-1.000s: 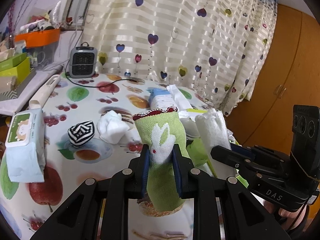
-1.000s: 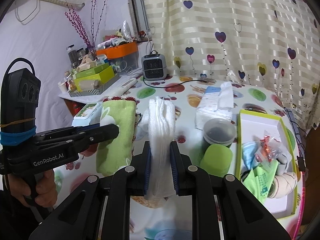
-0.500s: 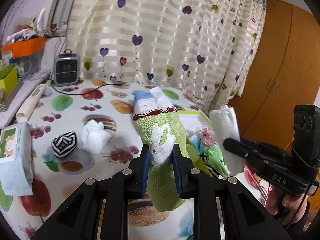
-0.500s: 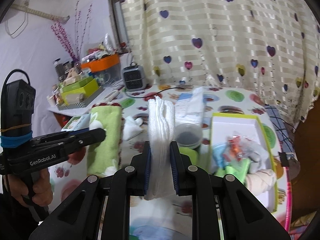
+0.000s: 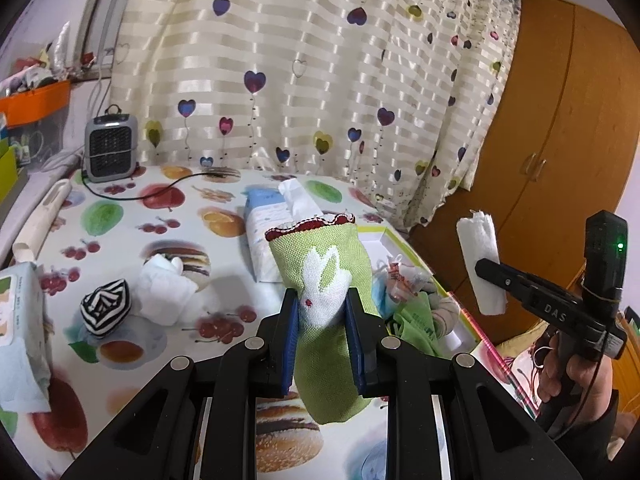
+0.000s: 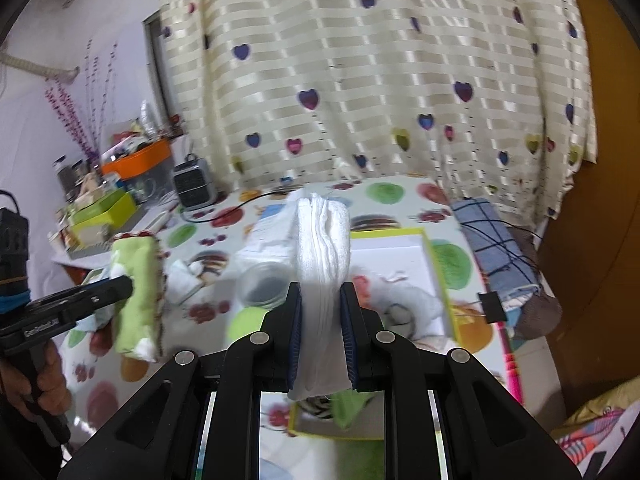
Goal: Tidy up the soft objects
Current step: 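Carry the white cloth with the right gripper over the white box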
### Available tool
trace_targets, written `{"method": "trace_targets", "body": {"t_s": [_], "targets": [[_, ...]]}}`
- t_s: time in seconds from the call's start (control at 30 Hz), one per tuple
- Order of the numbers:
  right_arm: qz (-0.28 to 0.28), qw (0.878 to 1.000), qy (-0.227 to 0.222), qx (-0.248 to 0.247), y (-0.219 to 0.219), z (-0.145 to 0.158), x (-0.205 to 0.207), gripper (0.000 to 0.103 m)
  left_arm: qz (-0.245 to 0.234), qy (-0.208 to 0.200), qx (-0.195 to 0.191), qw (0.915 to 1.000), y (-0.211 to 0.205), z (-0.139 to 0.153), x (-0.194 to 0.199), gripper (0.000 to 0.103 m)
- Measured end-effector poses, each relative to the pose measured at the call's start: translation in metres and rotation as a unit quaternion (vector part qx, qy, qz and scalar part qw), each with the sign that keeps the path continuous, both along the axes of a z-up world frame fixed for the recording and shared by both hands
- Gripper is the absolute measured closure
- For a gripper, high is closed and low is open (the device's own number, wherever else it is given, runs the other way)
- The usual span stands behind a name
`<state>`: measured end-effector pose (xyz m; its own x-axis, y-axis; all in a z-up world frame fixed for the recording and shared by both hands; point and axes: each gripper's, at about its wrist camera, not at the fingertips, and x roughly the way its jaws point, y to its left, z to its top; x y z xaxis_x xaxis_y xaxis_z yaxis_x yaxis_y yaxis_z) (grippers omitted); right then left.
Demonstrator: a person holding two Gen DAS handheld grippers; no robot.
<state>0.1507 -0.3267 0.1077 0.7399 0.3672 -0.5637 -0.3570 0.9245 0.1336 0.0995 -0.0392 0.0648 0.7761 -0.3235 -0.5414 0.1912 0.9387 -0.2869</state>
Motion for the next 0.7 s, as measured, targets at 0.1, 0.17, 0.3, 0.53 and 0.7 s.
{"method": "trace_targets", "body": {"t_s": [0.1, 0.17, 0.3, 0.53, 0.7], "targets": [[-0.012, 1.0, 0.002, -0.005, -0.007, -0.001, 0.009, 0.084, -0.003, -0.002, -0.001, 1.0, -0.002, 0.001, 0.004, 0.083], [-0.018, 1.0, 0.004, -0.01, -0.011, -0.004, 0.017, 0.084, -0.005, -0.003, -0.001, 1.0, -0.003, 0.002, 0.007, 0.083], [-0.028, 0.999, 0.01, -0.022, -0.017, -0.01, 0.032, 0.084, -0.011, -0.004, 0.0, 0.9999, -0.008, 0.003, 0.013, 0.083], [-0.034, 0.998, 0.015, -0.057, -0.015, -0.019, 0.065, 0.084, -0.02, -0.006, 0.001, 0.9998, -0.016, 0.006, 0.028, 0.083], [-0.042, 0.995, 0.03, -0.084, -0.018, -0.033, 0.091, 0.084, -0.024, -0.003, -0.001, 0.9997, -0.021, 0.005, 0.039, 0.083]]}}
